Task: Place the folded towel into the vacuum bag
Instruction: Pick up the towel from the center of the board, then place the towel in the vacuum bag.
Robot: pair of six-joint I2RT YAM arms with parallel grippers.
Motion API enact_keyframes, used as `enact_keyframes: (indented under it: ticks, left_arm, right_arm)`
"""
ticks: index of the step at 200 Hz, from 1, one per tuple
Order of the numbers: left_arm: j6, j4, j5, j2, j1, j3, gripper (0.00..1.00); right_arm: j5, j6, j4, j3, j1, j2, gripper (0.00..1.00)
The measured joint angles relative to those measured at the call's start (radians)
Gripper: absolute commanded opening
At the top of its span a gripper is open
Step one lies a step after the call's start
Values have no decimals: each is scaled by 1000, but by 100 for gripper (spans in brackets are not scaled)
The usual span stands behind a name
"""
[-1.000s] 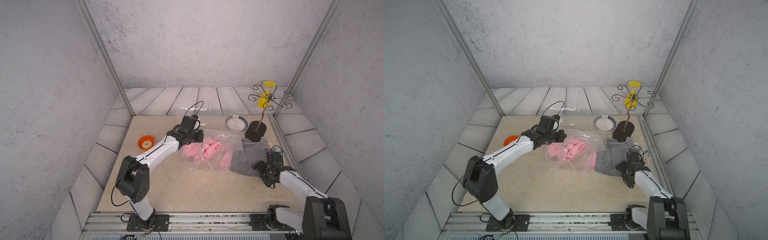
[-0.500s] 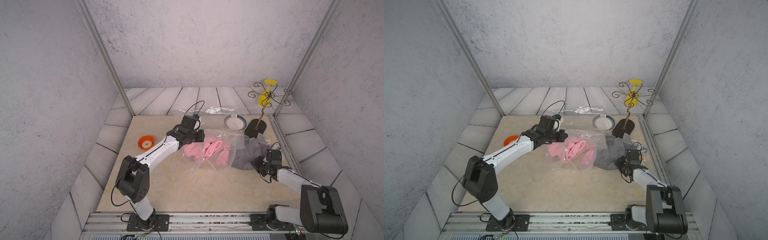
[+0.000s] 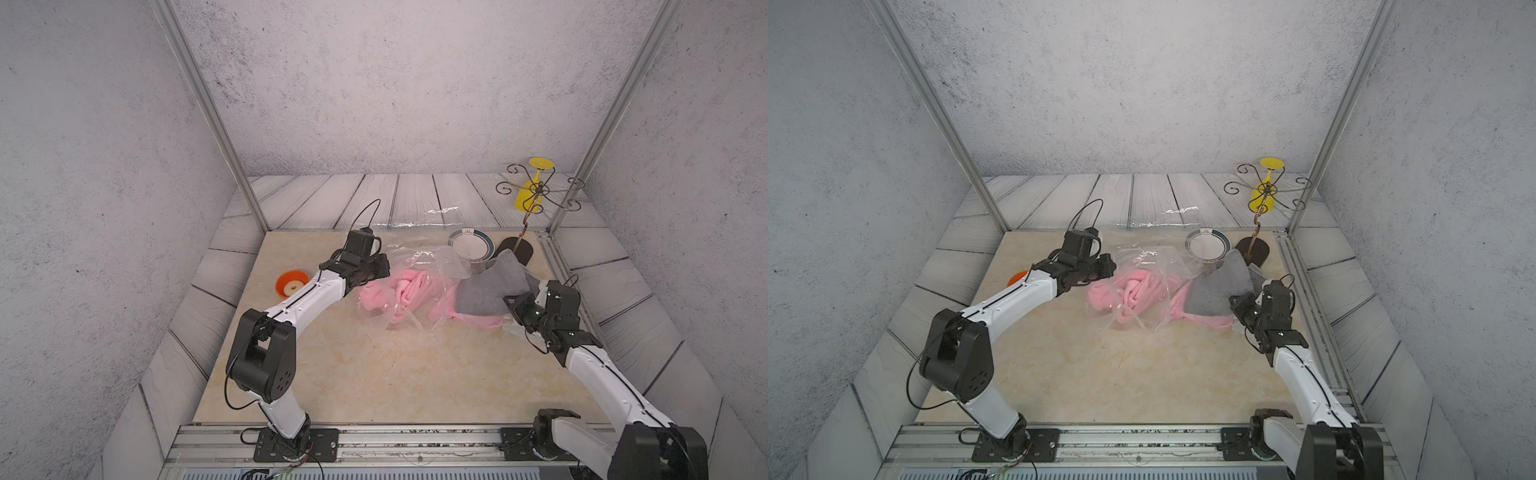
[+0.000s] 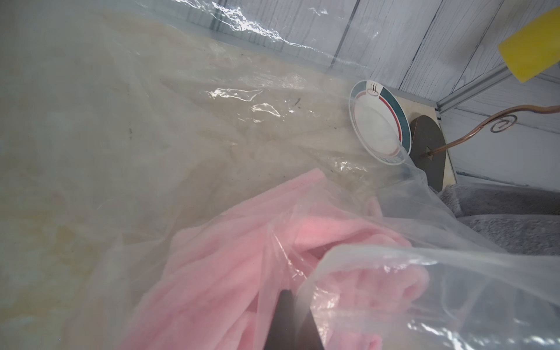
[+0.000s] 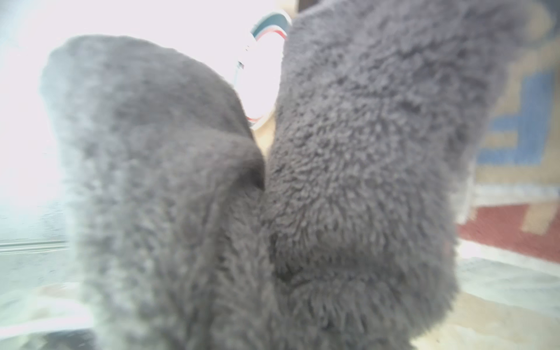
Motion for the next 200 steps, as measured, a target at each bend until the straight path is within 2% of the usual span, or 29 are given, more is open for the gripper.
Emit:
enact_keyframes:
  ticks: [38,95,114,138,167,182,200]
  left_arm:
    - [18,31,127,0,-14,2,0]
    - [-2,77,324,79,-56,45,0]
    - [-19,85,364,113,-75,56,0]
    - [-43,96,395,150,-94,84,0]
    - [-74,97,422,164,-99,118,0]
    - [-90,96,430,172,-96,148,0]
    - [-102,94,438,177,-88,179,0]
  right_arm:
    - [-60,13,29,157,0,-50,0]
    - [-239,66,243,401,24,-51,0]
    - [-298,82,343,473,83,-29,0]
    - [-365,40,386,538,237,23,0]
    - [-455,-46,315,519,377,91,0]
    - [-471,-94,238,456,389,120,0]
    - [-434,-184,83,365,388,168,0]
